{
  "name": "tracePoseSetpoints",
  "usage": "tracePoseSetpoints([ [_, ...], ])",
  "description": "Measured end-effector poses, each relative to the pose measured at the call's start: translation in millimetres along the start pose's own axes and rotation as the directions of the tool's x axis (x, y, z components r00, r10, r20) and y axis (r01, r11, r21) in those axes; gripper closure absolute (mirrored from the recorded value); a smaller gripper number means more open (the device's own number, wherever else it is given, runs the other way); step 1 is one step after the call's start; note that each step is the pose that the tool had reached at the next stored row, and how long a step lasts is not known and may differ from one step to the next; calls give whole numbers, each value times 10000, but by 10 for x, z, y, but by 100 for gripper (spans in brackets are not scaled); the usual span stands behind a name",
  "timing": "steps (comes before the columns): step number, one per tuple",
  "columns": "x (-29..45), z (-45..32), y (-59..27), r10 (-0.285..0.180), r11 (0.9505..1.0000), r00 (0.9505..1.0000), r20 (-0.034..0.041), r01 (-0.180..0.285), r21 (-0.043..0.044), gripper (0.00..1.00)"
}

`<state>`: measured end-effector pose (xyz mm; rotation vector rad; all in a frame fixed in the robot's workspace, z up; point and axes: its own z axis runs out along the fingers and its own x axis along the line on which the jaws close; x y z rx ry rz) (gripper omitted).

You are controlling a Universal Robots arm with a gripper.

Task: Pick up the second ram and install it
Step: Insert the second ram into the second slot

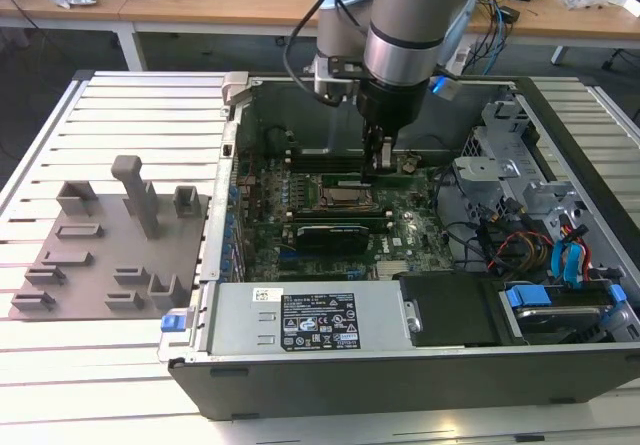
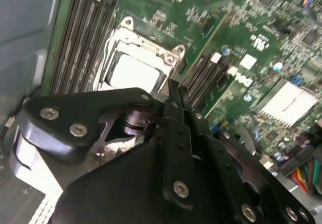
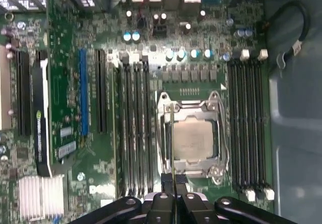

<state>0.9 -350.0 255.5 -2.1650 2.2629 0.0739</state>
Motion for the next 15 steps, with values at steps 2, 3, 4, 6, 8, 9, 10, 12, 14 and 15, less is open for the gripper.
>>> tracePoseSetpoints([
  [2,17,9,62,-16,10000,10000,1,16,0,88],
  [3,38,14,111,-25,10000,10000,1,25,-1,88],
  [4,90,21,173,-24,10000,10000,2,24,0,88],
  [6,182,26,250,-26,10000,10000,0,26,-2,88],
  [8,282,60,309,-28,10000,10000,4,28,0,88],
  [9,289,91,310,-28,10000,10000,1,28,-1,88],
  [10,290,111,316,-25,10000,10000,-3,25,-1,88],
  [12,310,126,321,-20,10000,10000,-24,20,0,88],
  [14,321,135,320,-19,10000,10000,-23,19,1,88],
  [15,322,139,320,-19,10000,10000,-26,19,0,88],
])
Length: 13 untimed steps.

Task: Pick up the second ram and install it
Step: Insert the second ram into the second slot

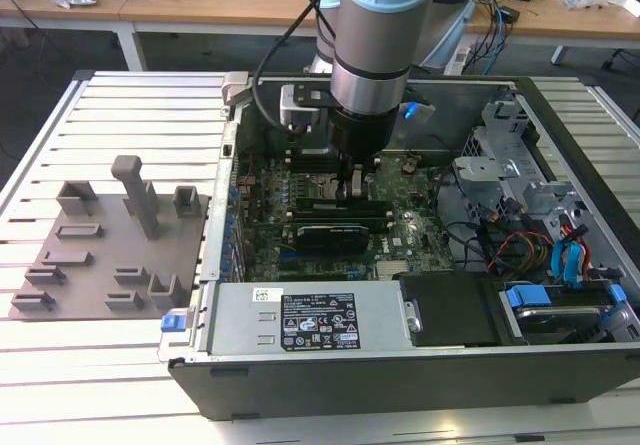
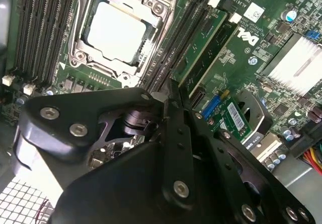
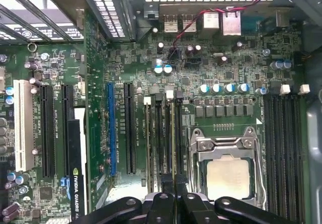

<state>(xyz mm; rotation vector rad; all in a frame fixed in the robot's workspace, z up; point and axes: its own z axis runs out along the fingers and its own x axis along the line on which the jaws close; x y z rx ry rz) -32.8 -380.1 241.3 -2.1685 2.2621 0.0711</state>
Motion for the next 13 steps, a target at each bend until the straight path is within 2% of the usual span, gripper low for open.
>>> tracePoseSetpoints([
  [13,-19,47,13,-148,9999,9999,-3,148,-5,88],
])
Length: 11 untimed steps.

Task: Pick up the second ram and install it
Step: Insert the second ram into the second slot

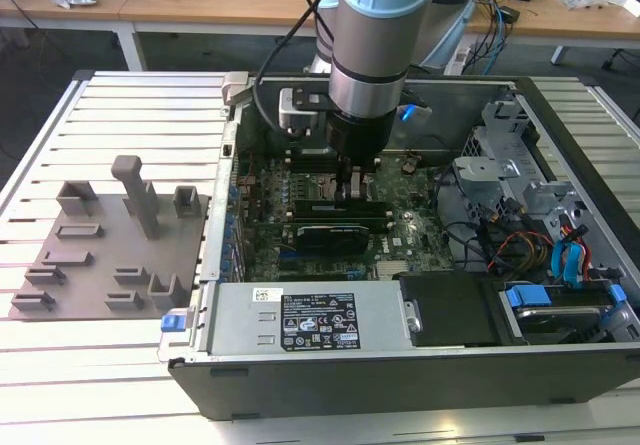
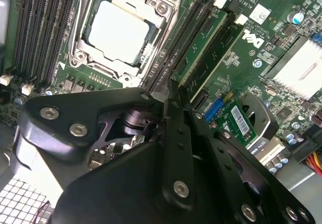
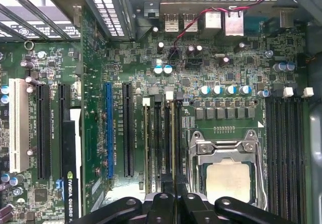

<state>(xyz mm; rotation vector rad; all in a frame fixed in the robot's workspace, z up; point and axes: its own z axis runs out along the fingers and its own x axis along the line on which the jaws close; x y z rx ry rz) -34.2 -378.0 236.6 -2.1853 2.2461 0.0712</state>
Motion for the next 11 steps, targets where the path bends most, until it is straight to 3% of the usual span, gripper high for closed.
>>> tracePoseSetpoints([
  [11,21,39,-7,-14,10000,10000,-4,14,-4,88],
])
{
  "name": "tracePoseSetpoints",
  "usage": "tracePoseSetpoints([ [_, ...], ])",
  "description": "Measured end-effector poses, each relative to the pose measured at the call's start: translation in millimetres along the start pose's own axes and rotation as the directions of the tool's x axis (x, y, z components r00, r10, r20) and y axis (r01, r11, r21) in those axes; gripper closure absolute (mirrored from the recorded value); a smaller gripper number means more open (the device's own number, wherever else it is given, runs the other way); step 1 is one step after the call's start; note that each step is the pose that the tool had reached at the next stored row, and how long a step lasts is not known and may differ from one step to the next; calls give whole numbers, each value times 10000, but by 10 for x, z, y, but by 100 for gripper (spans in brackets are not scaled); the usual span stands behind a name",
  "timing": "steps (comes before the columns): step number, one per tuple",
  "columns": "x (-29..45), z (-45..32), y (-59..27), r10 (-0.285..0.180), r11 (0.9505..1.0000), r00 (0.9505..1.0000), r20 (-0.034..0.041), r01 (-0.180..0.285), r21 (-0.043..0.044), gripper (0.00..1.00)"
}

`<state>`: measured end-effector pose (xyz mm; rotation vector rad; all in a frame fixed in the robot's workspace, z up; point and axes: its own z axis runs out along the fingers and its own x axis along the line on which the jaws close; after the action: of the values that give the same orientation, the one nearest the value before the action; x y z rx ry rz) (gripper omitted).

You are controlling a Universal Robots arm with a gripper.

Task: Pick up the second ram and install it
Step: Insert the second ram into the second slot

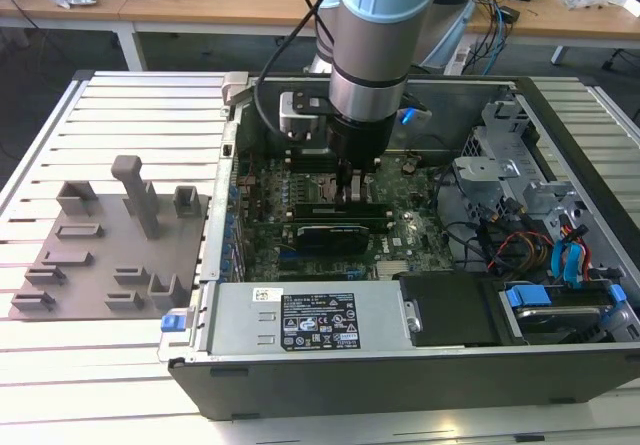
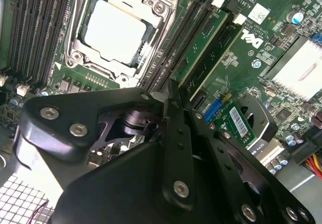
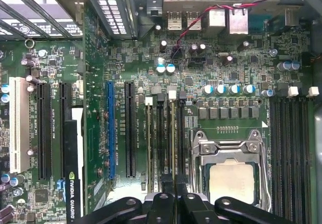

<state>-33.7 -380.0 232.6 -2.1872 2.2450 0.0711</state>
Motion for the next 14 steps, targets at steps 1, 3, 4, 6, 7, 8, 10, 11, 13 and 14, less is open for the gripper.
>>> tracePoseSetpoints([
  [1,-1,-2,3,1,10000,10000,7,-1,13,88],
  [3,-2,-35,12,-1,10000,10000,7,1,42,88],
  [4,-2,-37,14,-2,10000,10000,8,2,47,88],
  [6,-1,-31,15,4,10000,10000,16,-4,46,88],
  [7,-1,-26,15,4,10000,10000,20,-4,46,88],
  [8,-1,-23,15,5,10000,10000,24,-5,45,88],
  [10,-2,-18,15,4,10000,10000,54,-4,44,88],
  [11,-2,-16,15,3,10000,10000,64,-3,44,88],
  [13,-3,-13,15,2,10000,10000,83,-3,44,88],
  [14,-3,-6,15,2,10000,10000,88,-2,44,88],
])
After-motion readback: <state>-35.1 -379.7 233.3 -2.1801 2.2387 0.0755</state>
